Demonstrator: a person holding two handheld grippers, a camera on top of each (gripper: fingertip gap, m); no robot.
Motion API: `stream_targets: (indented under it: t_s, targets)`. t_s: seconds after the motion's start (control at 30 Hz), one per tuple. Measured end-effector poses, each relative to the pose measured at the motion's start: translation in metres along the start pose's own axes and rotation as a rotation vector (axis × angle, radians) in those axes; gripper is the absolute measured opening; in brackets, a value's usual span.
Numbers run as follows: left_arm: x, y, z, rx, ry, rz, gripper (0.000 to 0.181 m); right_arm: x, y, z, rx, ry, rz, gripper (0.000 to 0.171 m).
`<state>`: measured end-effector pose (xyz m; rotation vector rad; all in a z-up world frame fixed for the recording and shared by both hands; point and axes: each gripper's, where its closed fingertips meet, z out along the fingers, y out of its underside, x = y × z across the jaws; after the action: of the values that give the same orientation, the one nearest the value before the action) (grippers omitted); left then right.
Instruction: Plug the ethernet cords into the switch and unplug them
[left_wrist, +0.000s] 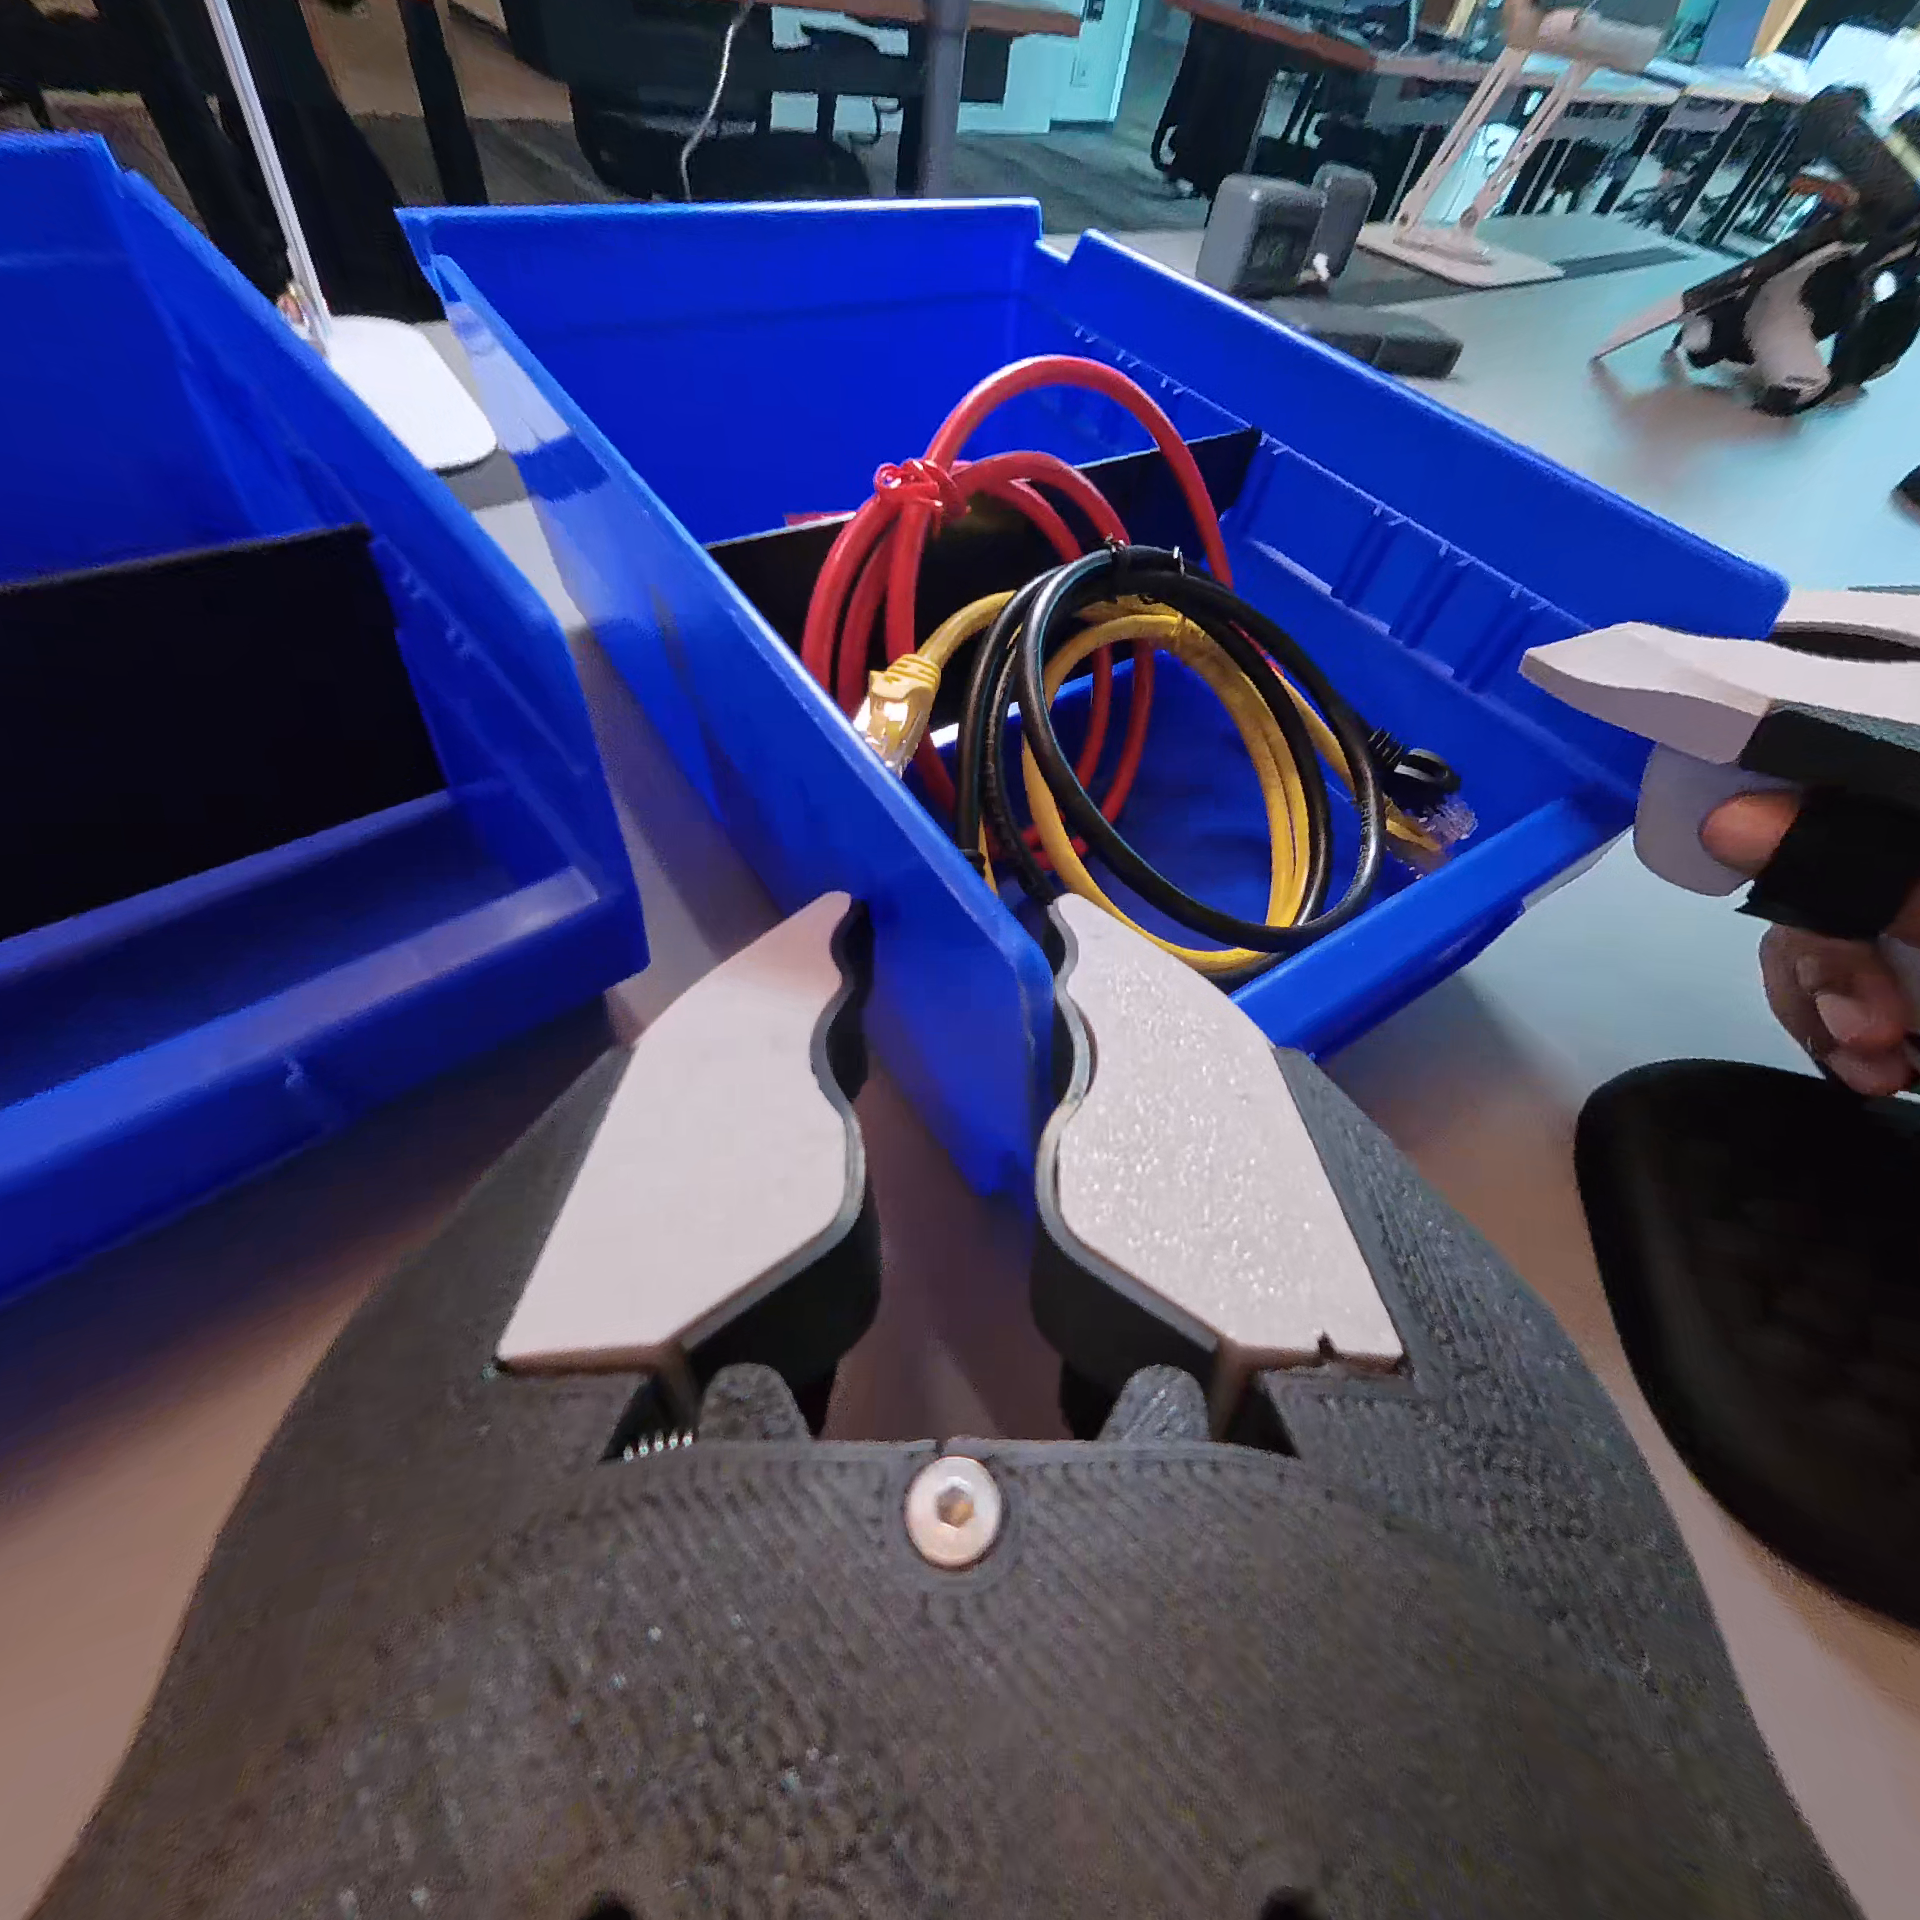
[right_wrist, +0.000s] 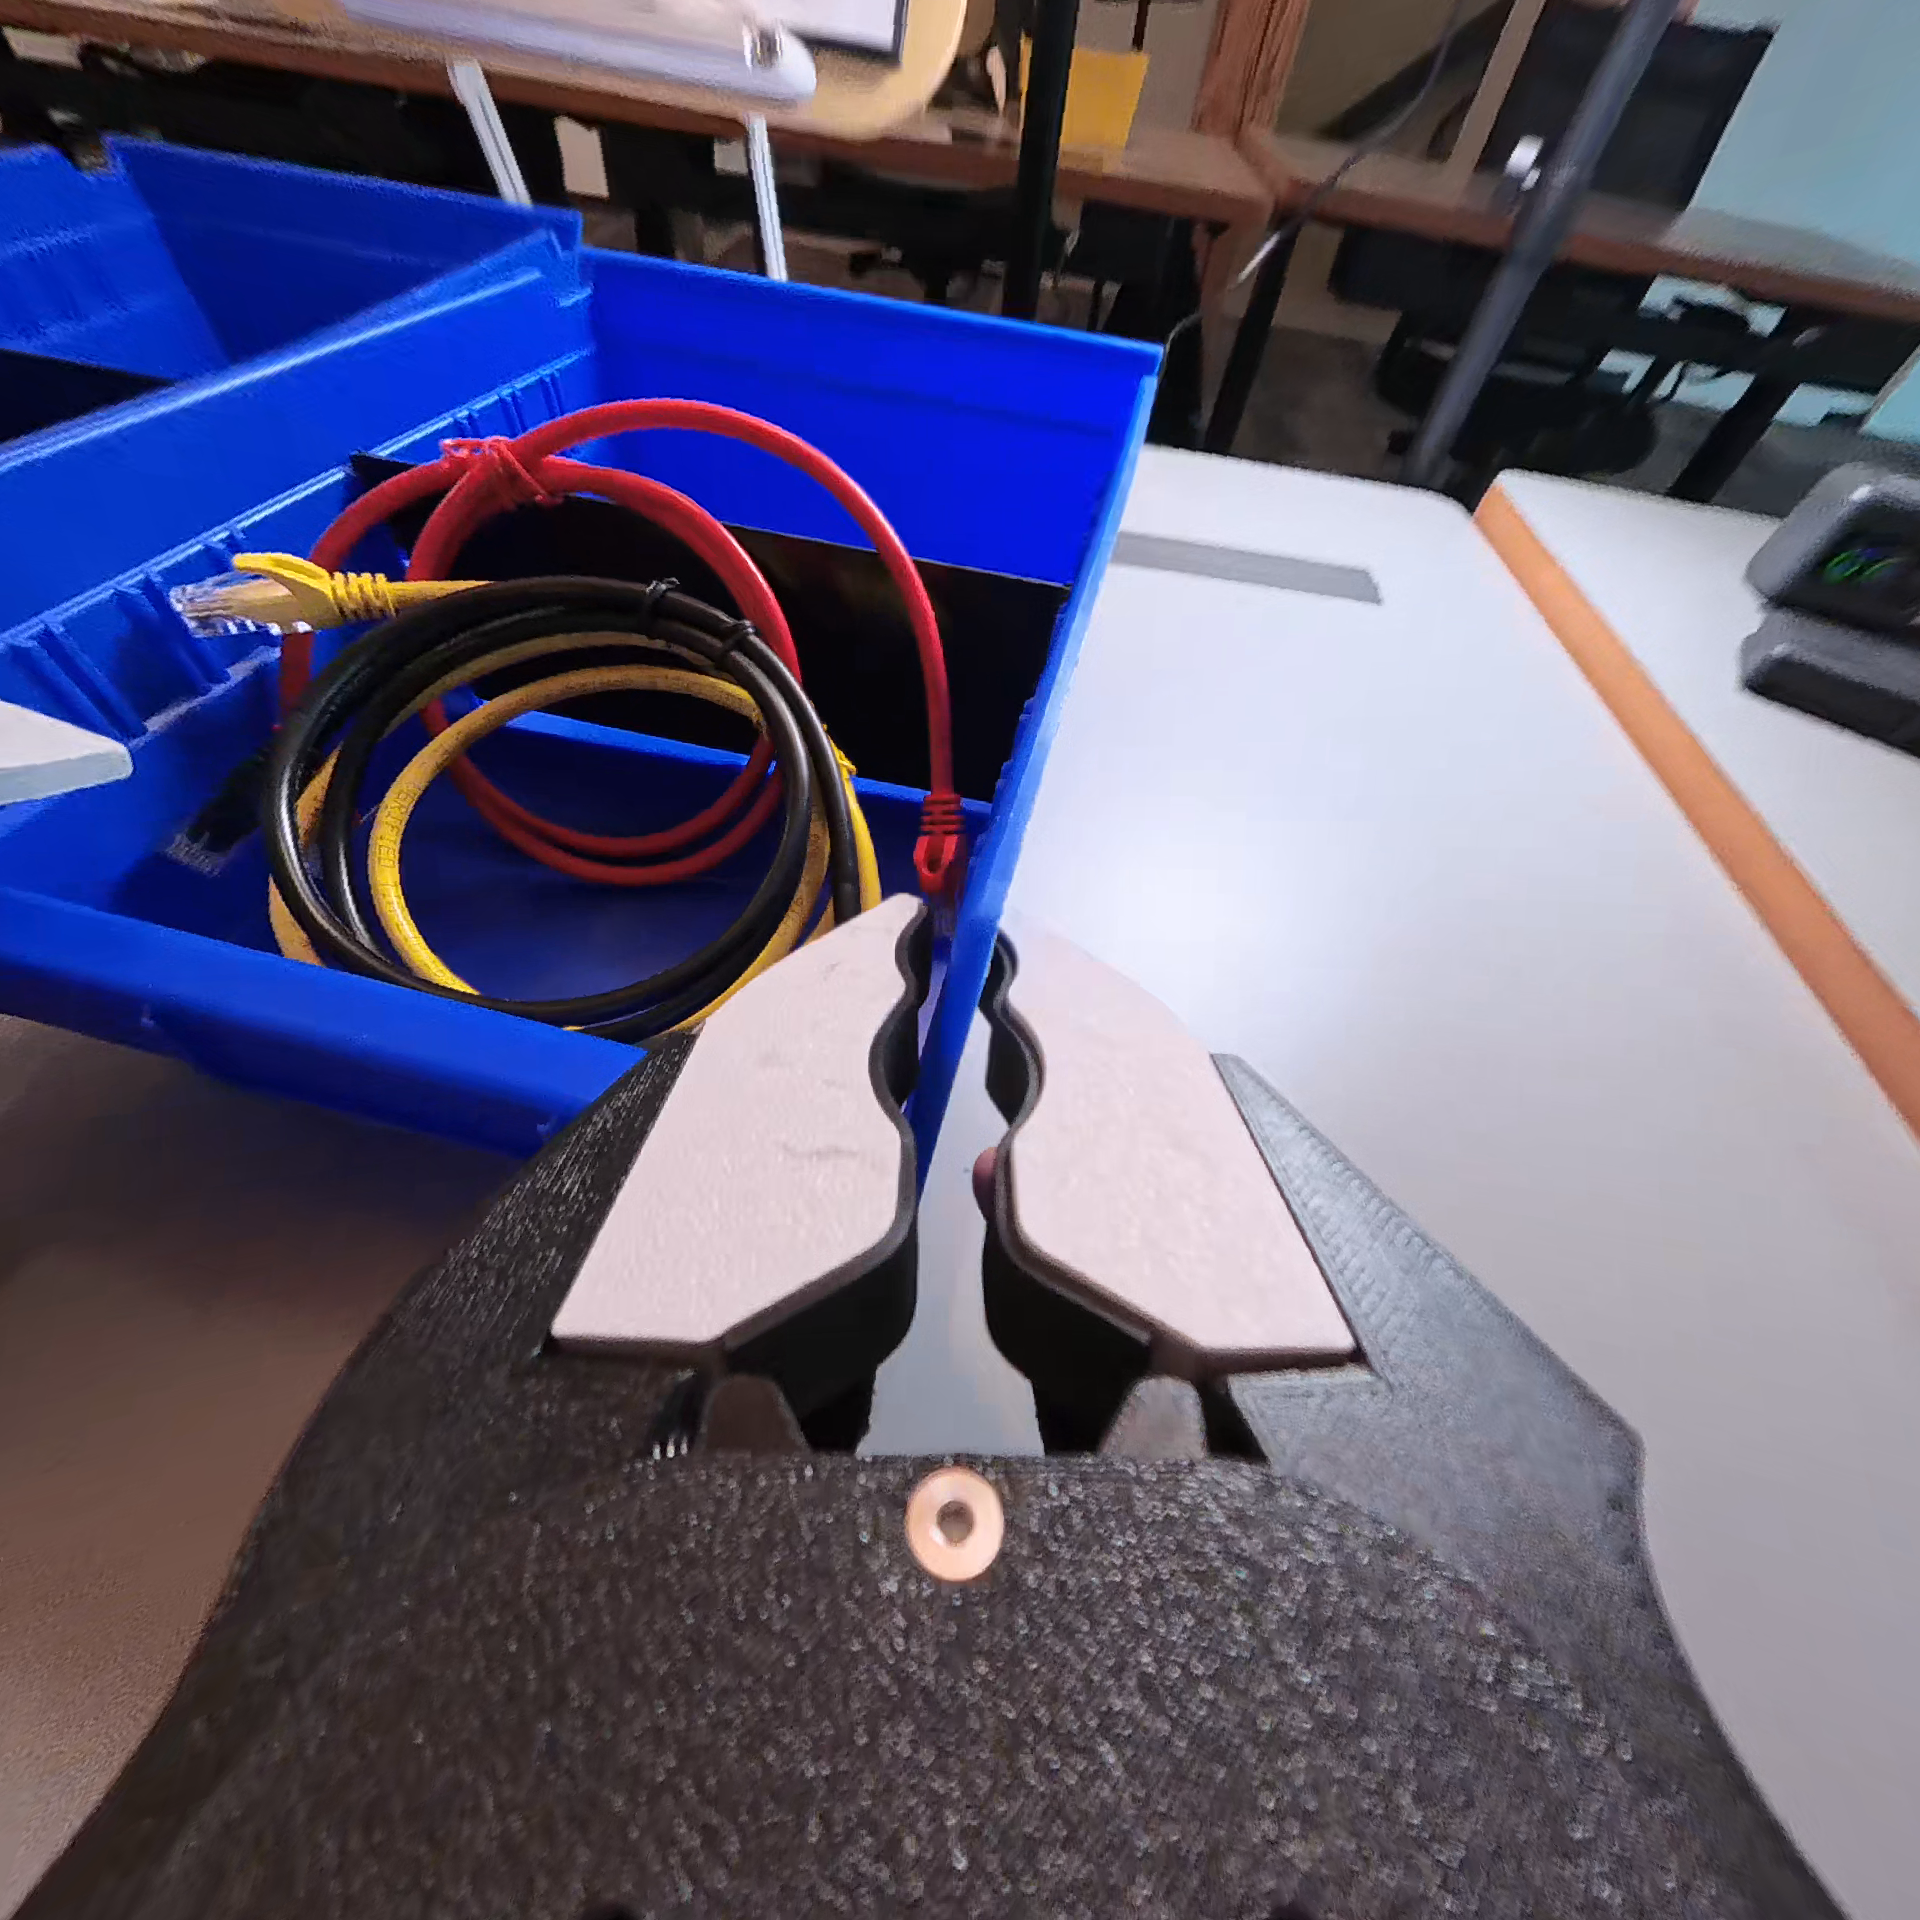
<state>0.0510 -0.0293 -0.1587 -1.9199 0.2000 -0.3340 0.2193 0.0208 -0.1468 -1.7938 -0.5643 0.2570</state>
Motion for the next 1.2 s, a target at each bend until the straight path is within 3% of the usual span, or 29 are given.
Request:
stream_targets:
  t_s: [0.17, 0.3, 0.47, 0.6, 0.73, 0.87, 1.0, 1.2]
  targets:
    - [0.002, -0.043, -0.026, 0.113, -0.018, 0.068, 0.028, -0.007, -0.048, -0.027, 0.146, 0.029, -0.03, 0.008]
    - [-0.017, -0.093, -0.077, 0.24, -0.081, 0.101, 0.025, -0.041, -0.115, -0.048, 0.295, -0.03, -0.077, 0.01]
    - [-0.084, -0.132, -0.171, 0.395, -0.27, 0.079, 0.017, -0.135, -0.191, -0.049, 0.436, -0.234, -0.064, 0.012]
    - [-0.152, -0.135, -0.26, 0.455, -0.488, 0.082, 0.012, -0.237, -0.218, -0.027, 0.45, -0.42, -0.082, 0.013]
    - [-0.218, -0.109, -0.327, 0.408, -0.67, 0.058, 0.008, -0.337, -0.208, 0.001, 0.397, -0.57, -0.096, 0.014]
    - [-0.27, -0.065, -0.355, 0.351, -0.738, -0.032, 0.007, -0.404, -0.179, 0.029, 0.308, -0.673, -0.045, 0.015]
    - [-0.309, -0.015, -0.348, 0.267, -0.735, -0.119, 0.007, -0.438, -0.136, 0.057, 0.203, -0.732, -0.027, 0.017]
    - [-0.333, 0.044, -0.31, 0.202, -0.686, -0.202, 0.007, -0.44, -0.078, 0.084, 0.094, -0.709, -0.081, 0.018]
